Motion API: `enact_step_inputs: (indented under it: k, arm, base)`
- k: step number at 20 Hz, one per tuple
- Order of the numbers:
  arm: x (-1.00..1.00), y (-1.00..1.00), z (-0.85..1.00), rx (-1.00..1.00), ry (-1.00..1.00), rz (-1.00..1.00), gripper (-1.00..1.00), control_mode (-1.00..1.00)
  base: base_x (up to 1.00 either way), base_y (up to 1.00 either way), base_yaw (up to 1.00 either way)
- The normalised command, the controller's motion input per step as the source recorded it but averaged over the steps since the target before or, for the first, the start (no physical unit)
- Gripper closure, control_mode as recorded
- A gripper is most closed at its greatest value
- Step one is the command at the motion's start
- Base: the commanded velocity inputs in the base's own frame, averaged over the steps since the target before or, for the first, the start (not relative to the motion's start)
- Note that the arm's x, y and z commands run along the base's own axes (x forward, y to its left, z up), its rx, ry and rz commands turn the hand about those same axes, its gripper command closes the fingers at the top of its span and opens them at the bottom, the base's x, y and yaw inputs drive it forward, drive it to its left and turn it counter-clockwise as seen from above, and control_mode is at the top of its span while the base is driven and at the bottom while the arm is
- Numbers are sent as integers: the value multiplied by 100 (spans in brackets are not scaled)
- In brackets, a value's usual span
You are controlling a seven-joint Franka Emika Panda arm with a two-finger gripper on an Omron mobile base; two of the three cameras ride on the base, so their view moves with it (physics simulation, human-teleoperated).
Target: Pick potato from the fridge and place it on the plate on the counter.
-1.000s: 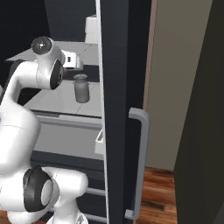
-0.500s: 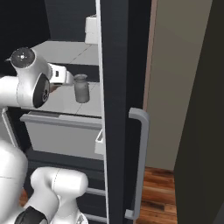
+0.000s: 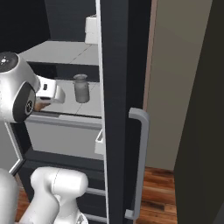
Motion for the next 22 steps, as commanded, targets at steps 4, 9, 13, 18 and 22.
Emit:
enact_step_inputs:
  k: [4, 9, 13, 18, 22]
  arm:
    - [-65, -13, -19, -4, 19, 0, 100, -100]
    - [-50, -6, -26, -9, 21, 0, 100, -100]
    - [-27, -4, -13, -8, 20, 0, 100, -100]
    - [0, -20, -2, 0, 4, 1, 100, -100]
    - [-11, -21, -12, 0, 0, 3, 100, -100]
  base:
    - [0, 0, 0]
    - [0, 0, 0]
    - [0, 0, 0]
    - [0, 0, 0]
    - [0, 0, 0]
